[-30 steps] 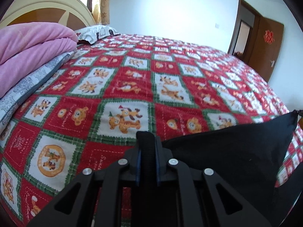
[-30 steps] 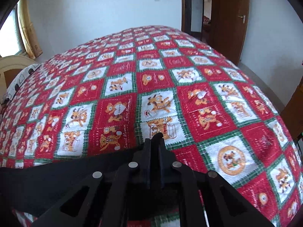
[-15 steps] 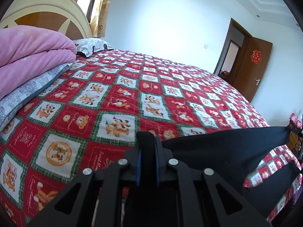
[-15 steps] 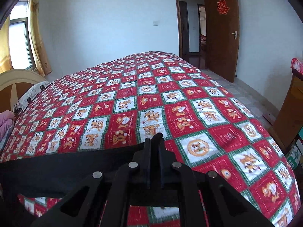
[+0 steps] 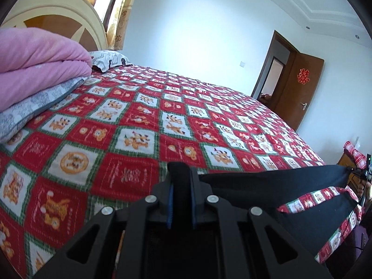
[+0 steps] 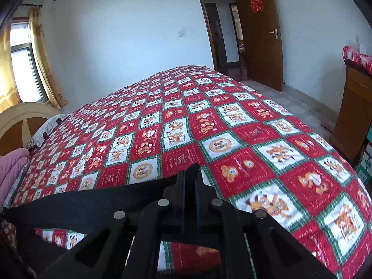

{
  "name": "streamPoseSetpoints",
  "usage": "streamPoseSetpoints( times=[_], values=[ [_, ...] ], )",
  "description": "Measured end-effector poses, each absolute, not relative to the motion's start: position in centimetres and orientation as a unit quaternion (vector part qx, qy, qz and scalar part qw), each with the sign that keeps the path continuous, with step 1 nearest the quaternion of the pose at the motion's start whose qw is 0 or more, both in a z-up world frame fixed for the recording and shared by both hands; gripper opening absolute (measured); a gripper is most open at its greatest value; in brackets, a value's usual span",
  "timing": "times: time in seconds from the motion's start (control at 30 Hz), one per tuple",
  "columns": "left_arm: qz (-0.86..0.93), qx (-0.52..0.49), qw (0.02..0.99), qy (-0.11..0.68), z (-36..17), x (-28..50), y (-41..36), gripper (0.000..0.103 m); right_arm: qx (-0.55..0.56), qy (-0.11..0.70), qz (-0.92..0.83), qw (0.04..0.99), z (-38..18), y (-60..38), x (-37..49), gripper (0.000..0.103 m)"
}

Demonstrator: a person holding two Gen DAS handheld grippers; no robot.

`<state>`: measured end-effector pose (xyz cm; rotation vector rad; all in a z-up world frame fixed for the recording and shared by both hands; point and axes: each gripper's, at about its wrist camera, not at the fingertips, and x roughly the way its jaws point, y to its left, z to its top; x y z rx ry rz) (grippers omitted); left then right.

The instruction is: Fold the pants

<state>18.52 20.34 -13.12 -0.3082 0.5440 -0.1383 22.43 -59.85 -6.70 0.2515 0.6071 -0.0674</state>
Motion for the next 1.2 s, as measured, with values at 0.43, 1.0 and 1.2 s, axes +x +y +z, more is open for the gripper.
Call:
streamPoseSetpoints(
  times=[0.43, 1.0, 1.2],
  values=[
    [-0.11, -0.132, 0.952, 0.252, -16.0, 13.5, 20.0, 0.012, 0.15, 0.283, -0.031, 0.947, -9.0, -61.7, 15.5, 0.006],
    [-0.134, -0.069, 0.952, 0.265, -19.2, 10.1, 20.1, 0.022, 0.186, 0.289, -0.076, 0.936, -13.1, -64.1, 9.8, 0.007],
    [-0.132, -0.034, 0.951, 0.278, -19.3, 8.6, 20.2, 0.023, 0.244, 0.271, -0.13, 0.922, -13.2, -67.2, 7.4, 0.007]
  ],
)
